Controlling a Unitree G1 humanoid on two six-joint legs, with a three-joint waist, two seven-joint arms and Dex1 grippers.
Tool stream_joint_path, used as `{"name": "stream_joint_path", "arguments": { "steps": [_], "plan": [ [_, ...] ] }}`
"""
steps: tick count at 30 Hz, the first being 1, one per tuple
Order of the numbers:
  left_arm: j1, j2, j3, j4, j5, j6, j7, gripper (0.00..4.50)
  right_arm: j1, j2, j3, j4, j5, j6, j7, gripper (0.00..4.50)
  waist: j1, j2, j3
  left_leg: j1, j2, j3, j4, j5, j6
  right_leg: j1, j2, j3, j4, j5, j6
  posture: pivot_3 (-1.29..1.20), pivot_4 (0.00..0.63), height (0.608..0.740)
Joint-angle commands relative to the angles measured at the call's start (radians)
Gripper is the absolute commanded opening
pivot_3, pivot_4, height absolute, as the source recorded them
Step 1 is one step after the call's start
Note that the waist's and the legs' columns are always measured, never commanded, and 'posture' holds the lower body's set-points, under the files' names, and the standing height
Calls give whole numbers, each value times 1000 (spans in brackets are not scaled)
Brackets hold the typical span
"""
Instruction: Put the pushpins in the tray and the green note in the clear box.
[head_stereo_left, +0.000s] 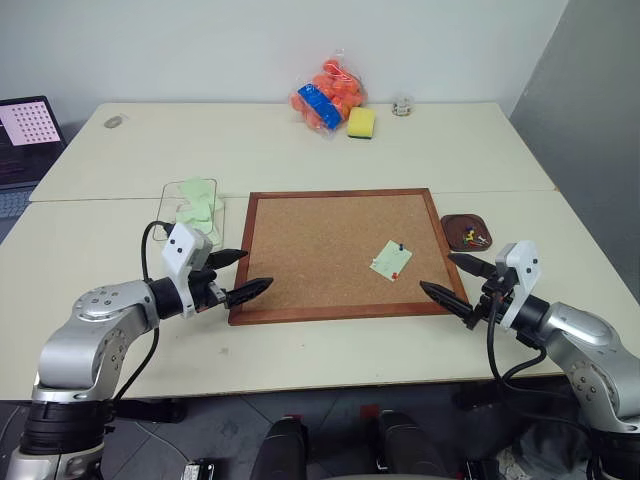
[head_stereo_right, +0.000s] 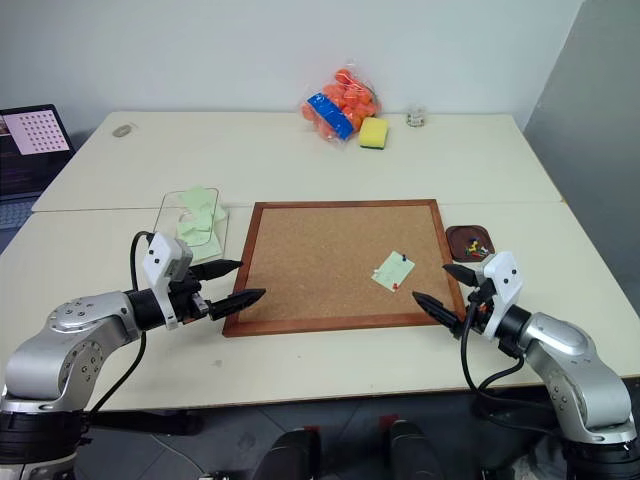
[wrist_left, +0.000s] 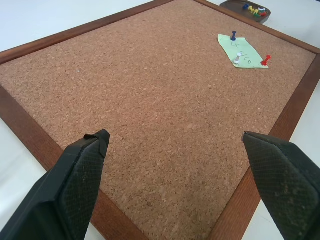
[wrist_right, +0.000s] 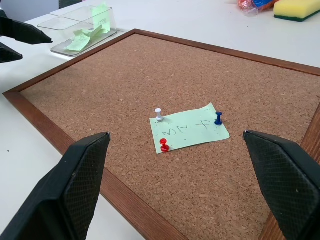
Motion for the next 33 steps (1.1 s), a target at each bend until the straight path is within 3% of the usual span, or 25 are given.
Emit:
{"name": "stream_joint_path", "arguments": {
  "steps": [1,21,24,33],
  "plan": [
    [-6,1,1,-28,0,-20,2,4493,-15,-6,-20,-29,10,-12,-1,4500,0,0,0,0,0,0,0,0,0,0,0,0,0,0,0,0,150,740],
    [-52,-29,-60,1,21,-83,-20,4493,-13,7,21,14,-57,-69,-13,4500,0,0,0,0,0,0,0,0,0,0,0,0,0,0,0,0,150,740],
    [-107,-74,-96,43,24,-117,-31,4045,-50,28,55,62,-104,-94,-35,4500,0,0,0,0,-1,1,0,0,0,0,0,1,0,0,0,0,150,740],
    [-294,-200,-250,289,141,-300,-111,2091,-193,101,111,207,-173,-142,-66,4500,0,0,0,0,-1,1,1,0,0,0,0,1,1,1,1,0,150,740]
  ]
}}
